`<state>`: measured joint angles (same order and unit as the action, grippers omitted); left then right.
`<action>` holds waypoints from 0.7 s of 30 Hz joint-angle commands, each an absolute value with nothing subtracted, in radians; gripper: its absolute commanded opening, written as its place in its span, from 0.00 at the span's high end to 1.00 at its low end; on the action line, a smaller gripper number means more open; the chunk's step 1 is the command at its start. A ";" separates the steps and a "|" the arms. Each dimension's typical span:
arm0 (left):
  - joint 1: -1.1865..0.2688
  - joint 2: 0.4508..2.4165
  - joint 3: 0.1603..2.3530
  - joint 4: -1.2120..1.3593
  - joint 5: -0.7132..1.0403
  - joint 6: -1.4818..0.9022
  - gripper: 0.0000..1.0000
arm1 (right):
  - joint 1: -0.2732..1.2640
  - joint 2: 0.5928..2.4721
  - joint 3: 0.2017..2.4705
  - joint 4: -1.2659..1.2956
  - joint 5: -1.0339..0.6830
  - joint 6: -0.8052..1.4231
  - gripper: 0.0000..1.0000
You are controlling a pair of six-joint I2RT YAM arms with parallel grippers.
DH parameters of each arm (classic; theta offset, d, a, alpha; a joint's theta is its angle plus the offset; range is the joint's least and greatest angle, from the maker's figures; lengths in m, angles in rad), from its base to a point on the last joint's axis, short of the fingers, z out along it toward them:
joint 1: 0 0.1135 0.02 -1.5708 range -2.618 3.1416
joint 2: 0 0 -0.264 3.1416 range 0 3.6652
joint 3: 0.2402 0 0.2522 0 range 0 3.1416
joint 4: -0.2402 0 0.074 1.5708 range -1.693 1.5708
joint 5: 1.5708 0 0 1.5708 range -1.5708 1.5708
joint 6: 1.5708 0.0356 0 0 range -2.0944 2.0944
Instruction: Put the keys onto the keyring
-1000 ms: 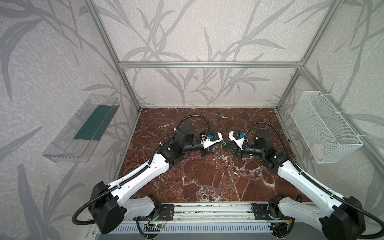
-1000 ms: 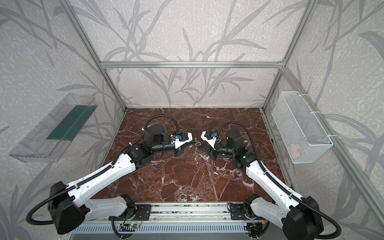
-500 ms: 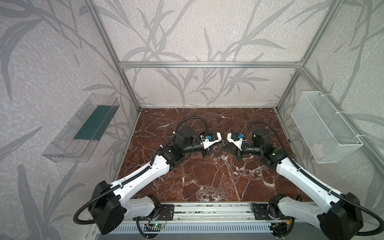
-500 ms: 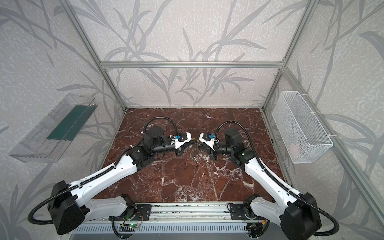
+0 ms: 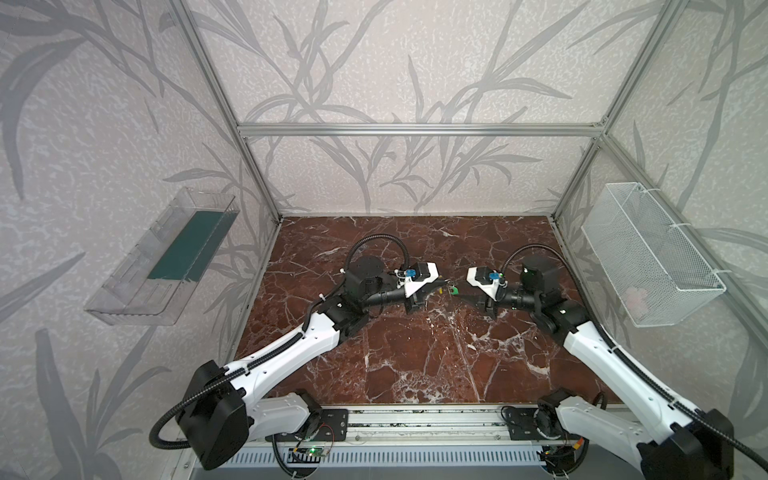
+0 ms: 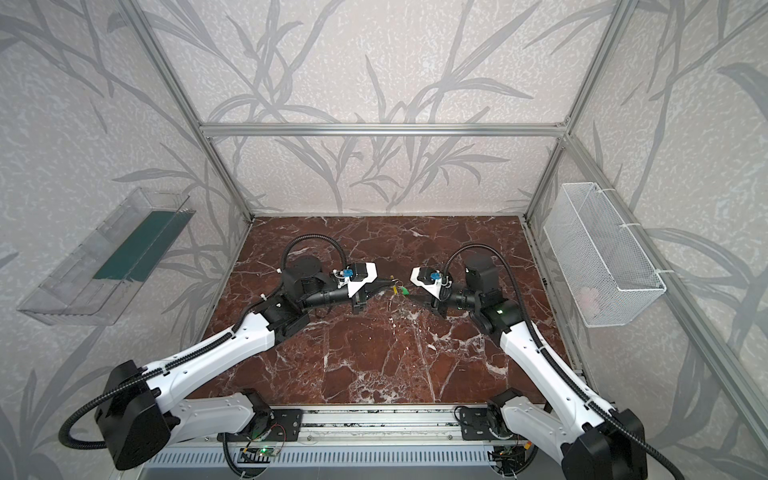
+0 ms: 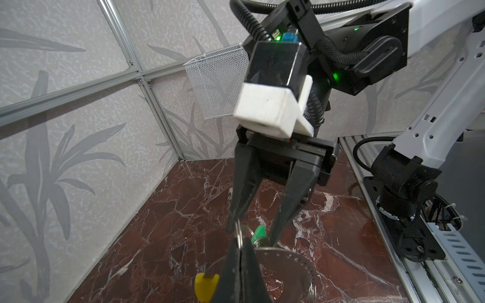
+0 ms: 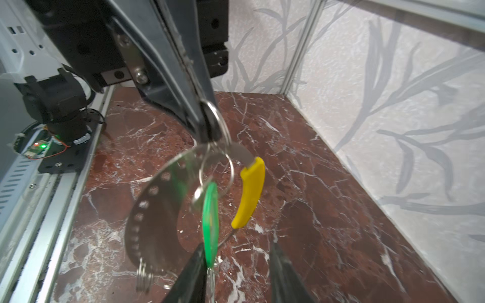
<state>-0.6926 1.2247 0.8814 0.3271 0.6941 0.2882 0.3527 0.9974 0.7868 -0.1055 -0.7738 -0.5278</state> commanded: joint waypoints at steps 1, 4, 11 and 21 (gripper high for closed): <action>-0.681 1.226 0.894 0.359 0.765 0.255 1.00 | 0.335 0.955 0.779 -0.025 -0.836 -0.515 0.60; -0.678 1.233 0.909 0.338 0.789 0.255 1.00 | 0.335 0.960 0.793 0.036 -0.893 -0.457 0.64; -0.678 1.243 0.927 0.313 0.813 0.265 1.00 | 0.352 1.027 0.842 0.131 -0.998 -0.339 0.72; -0.678 1.244 0.936 0.301 0.816 0.275 1.00 | 0.375 1.073 0.863 0.084 -1.049 -0.346 0.73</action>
